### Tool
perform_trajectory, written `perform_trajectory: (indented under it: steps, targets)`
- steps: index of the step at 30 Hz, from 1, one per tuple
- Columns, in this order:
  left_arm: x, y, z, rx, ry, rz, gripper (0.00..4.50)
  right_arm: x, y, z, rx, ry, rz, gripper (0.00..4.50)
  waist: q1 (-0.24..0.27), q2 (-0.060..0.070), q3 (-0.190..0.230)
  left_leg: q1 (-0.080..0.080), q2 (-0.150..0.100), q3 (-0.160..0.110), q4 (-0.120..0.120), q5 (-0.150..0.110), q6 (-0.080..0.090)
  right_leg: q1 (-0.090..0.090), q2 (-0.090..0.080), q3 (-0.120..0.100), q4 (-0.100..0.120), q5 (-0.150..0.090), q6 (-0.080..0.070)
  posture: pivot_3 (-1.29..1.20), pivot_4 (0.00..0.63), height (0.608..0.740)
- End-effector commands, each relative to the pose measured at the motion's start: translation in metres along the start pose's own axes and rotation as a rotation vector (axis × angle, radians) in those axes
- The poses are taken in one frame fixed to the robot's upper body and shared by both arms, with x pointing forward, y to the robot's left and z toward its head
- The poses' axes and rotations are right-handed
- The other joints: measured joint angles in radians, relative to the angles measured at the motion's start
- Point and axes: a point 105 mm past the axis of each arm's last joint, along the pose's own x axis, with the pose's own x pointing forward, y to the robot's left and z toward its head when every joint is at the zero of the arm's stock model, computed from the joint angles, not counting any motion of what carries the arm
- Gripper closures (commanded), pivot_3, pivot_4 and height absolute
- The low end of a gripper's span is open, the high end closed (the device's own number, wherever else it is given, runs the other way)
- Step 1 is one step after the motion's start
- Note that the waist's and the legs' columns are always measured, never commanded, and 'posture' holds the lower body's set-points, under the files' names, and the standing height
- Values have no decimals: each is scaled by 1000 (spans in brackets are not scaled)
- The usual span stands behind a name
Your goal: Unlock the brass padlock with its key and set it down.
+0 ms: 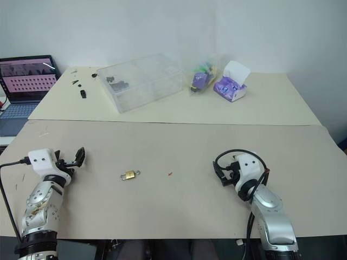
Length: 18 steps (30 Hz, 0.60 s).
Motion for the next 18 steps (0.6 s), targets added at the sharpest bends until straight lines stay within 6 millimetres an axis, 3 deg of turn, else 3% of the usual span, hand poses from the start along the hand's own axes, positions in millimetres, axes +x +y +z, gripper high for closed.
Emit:
perform_trajectory:
  steps: [1,8,14,18]
  targets:
    - [5,-6,15,3,-55,-43,21,0,-6,13,-23,-60,-24,0,0,0,0,0,0,0,0,0,0,0,0,0,0,0,0,0,150,740]
    - [2,-31,34,37,-71,-267,21,2,5,31,-85,-81,141,0,-1,0,0,0,0,0,0,0,1,0,0,0,-1,0,-1,0,150,740]
    - [-29,-85,47,141,-1,-731,21,-2,31,51,-152,-76,485,0,-7,0,0,-1,0,0,0,3,5,-1,0,0,-1,-2,-5,0,150,740]
    - [-55,-102,56,180,87,-985,21,-28,61,68,-146,-75,804,0,-5,0,1,-2,1,0,0,3,5,-2,0,0,0,-4,-6,0,150,740]
